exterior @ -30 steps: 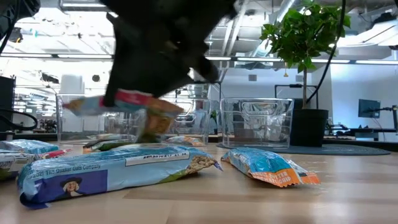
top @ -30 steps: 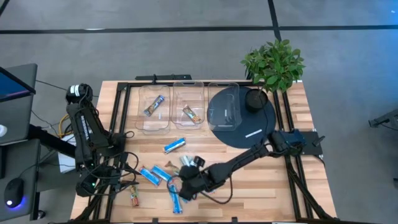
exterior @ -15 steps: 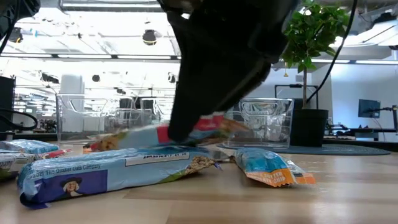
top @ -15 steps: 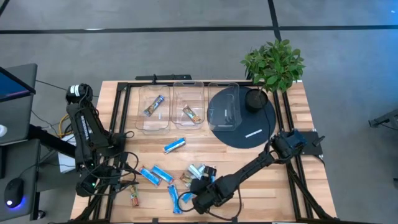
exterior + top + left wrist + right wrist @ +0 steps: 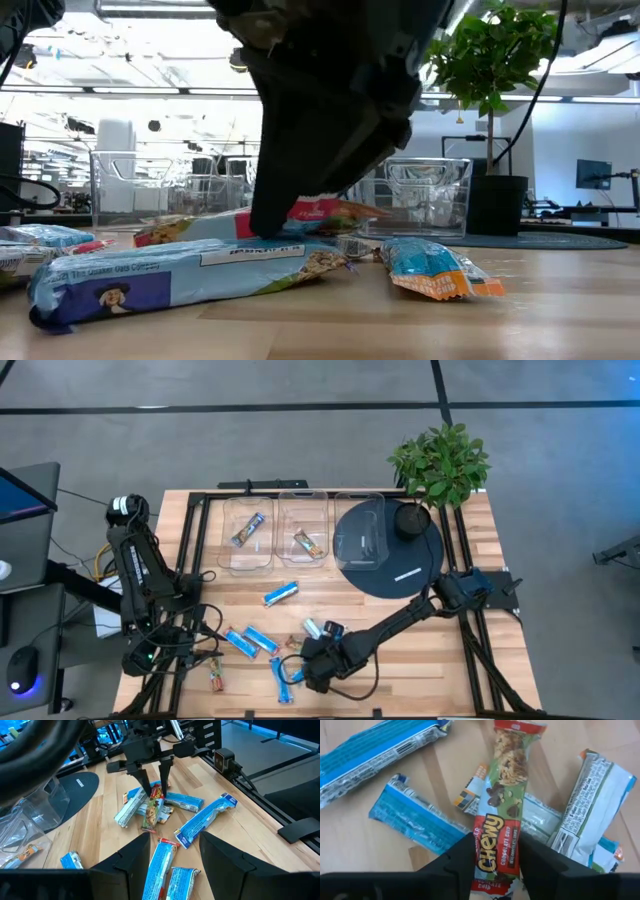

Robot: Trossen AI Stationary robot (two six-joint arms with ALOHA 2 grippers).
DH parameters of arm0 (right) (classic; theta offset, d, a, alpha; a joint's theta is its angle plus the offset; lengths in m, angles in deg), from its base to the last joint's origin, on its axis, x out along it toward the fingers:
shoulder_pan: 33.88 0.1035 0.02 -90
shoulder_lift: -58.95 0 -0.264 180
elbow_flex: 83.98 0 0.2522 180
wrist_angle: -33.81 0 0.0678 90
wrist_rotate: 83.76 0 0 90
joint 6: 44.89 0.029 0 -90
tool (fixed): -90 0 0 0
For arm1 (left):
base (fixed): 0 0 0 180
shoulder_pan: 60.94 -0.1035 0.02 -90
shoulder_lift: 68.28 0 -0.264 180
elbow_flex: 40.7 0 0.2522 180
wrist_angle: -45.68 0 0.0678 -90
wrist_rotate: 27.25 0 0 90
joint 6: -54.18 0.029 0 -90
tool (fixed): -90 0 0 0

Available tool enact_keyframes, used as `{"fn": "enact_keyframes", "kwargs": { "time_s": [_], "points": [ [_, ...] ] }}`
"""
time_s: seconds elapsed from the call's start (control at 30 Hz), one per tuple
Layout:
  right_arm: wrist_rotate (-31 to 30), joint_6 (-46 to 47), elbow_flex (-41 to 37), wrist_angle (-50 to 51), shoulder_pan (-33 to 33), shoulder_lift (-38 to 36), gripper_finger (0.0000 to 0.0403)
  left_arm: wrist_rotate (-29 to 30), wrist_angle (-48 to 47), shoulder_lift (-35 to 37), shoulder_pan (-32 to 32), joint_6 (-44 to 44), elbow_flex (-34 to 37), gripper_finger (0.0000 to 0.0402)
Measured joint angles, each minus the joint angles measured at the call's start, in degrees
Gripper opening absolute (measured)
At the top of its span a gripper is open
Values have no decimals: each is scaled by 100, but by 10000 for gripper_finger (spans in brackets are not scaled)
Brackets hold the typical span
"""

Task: Pick and place Granola Bars by type
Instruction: Put the red granola bar into the right transparent bin

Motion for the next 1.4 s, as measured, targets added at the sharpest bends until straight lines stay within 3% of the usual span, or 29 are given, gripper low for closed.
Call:
{"fn": "enact_keyframes", "kwargs": {
  "time_s": [0.47, 1.4],
  "points": [
    [19, -766, 0, -546, -98, 9, 215, -4, -2, 2, 0, 0, 0, 167],
    [253, -1017, -242, -1105, -344, 22, 215, -22, -4, 0, 0, -2, 0, 167]
  ]
}}
